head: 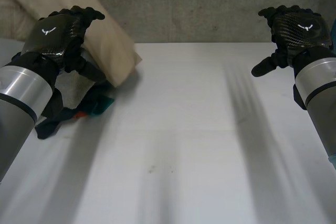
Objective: Fold the laundry.
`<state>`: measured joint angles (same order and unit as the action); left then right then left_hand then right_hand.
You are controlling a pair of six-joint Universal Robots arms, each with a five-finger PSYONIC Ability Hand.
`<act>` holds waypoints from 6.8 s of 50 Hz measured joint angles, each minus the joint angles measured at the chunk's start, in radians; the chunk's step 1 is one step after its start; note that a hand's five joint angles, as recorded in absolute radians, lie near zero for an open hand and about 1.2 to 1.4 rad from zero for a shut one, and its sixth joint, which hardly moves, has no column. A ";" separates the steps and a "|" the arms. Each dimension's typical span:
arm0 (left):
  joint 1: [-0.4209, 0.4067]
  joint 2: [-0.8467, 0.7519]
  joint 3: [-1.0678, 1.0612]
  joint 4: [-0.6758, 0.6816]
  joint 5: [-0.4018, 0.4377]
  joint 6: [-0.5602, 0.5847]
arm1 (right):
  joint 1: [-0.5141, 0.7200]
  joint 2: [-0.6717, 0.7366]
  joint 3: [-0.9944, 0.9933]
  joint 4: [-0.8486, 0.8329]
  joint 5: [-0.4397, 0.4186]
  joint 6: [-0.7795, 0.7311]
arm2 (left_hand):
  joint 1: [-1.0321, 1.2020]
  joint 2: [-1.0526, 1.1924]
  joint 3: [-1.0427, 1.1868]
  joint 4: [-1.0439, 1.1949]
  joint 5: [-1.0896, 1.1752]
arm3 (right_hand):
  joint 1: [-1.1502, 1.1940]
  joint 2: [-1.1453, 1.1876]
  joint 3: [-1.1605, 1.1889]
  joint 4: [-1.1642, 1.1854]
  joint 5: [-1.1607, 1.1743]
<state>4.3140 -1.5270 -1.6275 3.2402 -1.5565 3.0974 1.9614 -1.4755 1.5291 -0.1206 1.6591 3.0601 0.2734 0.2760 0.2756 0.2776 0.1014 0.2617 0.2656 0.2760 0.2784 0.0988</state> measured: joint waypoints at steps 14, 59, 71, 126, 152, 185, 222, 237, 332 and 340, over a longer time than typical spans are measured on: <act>0.000 0.007 -0.008 0.004 -0.001 0.001 | 0.001 0.000 0.002 0.007 -0.006 0.000 | -0.054 -0.057 -0.054 -0.064 -0.053 | -0.027 -0.055 -0.066 -0.068 -0.052; 0.183 -0.553 0.356 0.124 0.003 0.621 | 0.001 0.004 0.013 0.007 -0.045 -0.024 | -0.049 -0.053 -0.051 -0.059 -0.050 | -0.027 -0.054 -0.066 -0.068 -0.052; 0.215 -0.681 0.487 0.122 0.078 0.542 | -0.003 0.013 0.021 0.005 -0.073 -0.053 | 0.822 0.915 0.892 0.914 0.869 | -0.027 -0.055 -0.066 -0.068 -0.052; 0.025 -0.438 0.400 0.188 0.346 0.042 | -0.036 0.077 0.018 0.139 -0.254 -0.440 | -0.072 -0.055 -0.048 -0.062 -0.049 | -0.027 -0.054 -0.066 -0.068 -0.052; 0.164 -0.451 0.228 0.015 0.430 0.271 | 0.287 0.269 -0.095 -0.072 -0.002 -0.181 | -0.072 -0.055 -0.048 -0.062 -0.049 | -0.027 -0.055 -0.066 -0.068 -0.052; 0.242 -0.382 0.192 0.064 0.432 0.296 | 0.012 0.182 0.085 0.005 -0.078 -0.436 | -0.072 -0.055 -0.048 -0.062 -0.049 | 0.844 0.906 0.896 0.918 0.897; 0.342 -1.180 1.010 0.067 0.064 0.748 | -0.073 0.148 0.314 -0.104 -0.105 -0.506 | 0.821 0.856 0.835 0.855 0.819 | 0.844 0.906 0.904 0.918 0.901; 0.270 -1.057 0.817 0.102 0.044 0.795 | -0.080 0.158 0.311 -0.102 -0.107 -0.505 | 0.052 -0.027 -0.020 -0.032 -0.014 | 0.236 0.164 0.182 0.184 0.190; -0.450 -0.763 0.730 0.276 0.426 0.009 | -0.424 -0.096 0.186 0.067 -0.255 -0.338 | -0.082 -0.056 -0.049 -0.062 -0.052 | -0.033 -0.057 -0.066 -0.067 -0.052; -0.244 -0.467 0.507 0.261 0.330 0.020 | -0.326 -0.067 0.102 0.103 -0.276 -0.331 | -0.079 -0.056 -0.049 -0.062 -0.052 | -0.033 -0.057 -0.066 -0.067 -0.052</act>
<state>4.0699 -1.9945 -1.1208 3.5012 -1.2260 3.1174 1.6349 -1.5421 1.6309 -0.0175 1.3830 2.7292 0.1944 0.2203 0.2264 0.2153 0.0492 0.2290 0.2084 0.2103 0.2111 0.0465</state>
